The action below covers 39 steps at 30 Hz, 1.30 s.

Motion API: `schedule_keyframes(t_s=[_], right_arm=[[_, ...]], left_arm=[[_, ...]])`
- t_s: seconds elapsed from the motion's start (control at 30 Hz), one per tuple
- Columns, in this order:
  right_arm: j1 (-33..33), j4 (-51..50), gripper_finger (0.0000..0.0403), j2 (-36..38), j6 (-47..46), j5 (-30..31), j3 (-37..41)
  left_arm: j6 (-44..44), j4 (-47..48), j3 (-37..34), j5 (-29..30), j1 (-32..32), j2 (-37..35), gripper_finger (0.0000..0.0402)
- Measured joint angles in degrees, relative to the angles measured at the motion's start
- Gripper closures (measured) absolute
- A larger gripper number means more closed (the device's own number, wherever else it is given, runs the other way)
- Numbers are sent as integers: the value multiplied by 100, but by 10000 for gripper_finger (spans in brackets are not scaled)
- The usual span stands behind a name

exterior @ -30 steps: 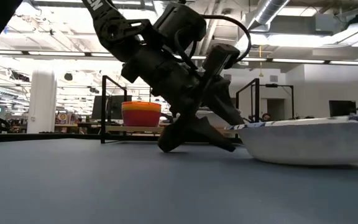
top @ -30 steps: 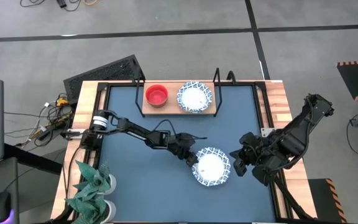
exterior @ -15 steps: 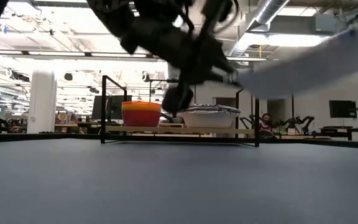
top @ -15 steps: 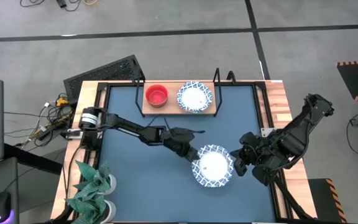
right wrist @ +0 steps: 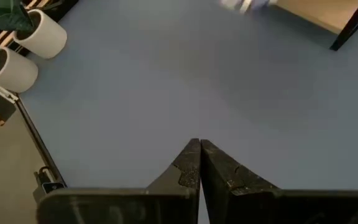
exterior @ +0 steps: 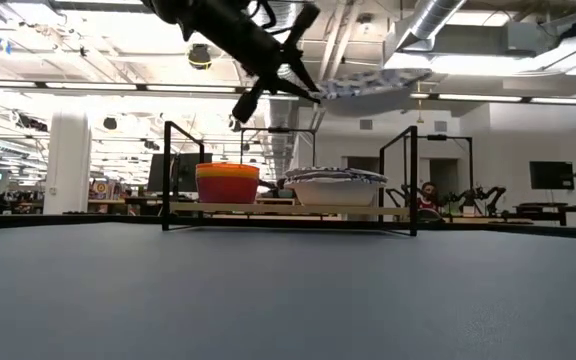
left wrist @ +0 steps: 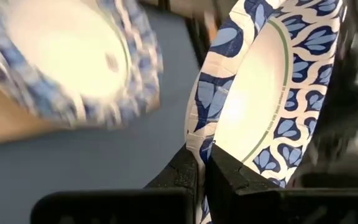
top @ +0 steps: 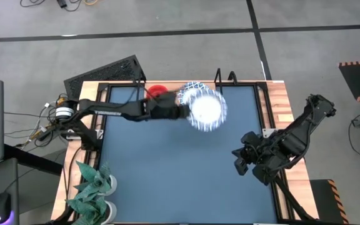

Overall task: Place and stack bowls onto a shelf
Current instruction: Stack the blue patterned paper bowl into the blue patterned paper bowl on the shelf

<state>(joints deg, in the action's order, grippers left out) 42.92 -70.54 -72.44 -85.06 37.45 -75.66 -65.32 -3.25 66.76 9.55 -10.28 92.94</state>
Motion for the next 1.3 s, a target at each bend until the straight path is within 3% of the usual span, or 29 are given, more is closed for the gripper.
schedule_keyframes(t_s=[0.37, 0.57, 0.93, 1.07, 1.3], right_arm=[[-109, -153, 372, 0, 43, 4, 0], [-107, -236, 372, 0, 146, 15, 0], [-107, -435, 372, 2, 151, 26, 0], [-107, -467, 372, 7, 151, 31, 0], [-107, -504, 372, 4, 152, 28, 0]], left_arm=[[-818, 319, 0, 1450, -569, -65, 401], [-1058, 295, 0, 1198, -798, 2, 401], [-1292, 564, 15, 1270, -763, 265, 401], [-1270, 634, 376, 1018, -760, 563, 401], [-1203, 790, 589, 1106, -762, 707, 401]])
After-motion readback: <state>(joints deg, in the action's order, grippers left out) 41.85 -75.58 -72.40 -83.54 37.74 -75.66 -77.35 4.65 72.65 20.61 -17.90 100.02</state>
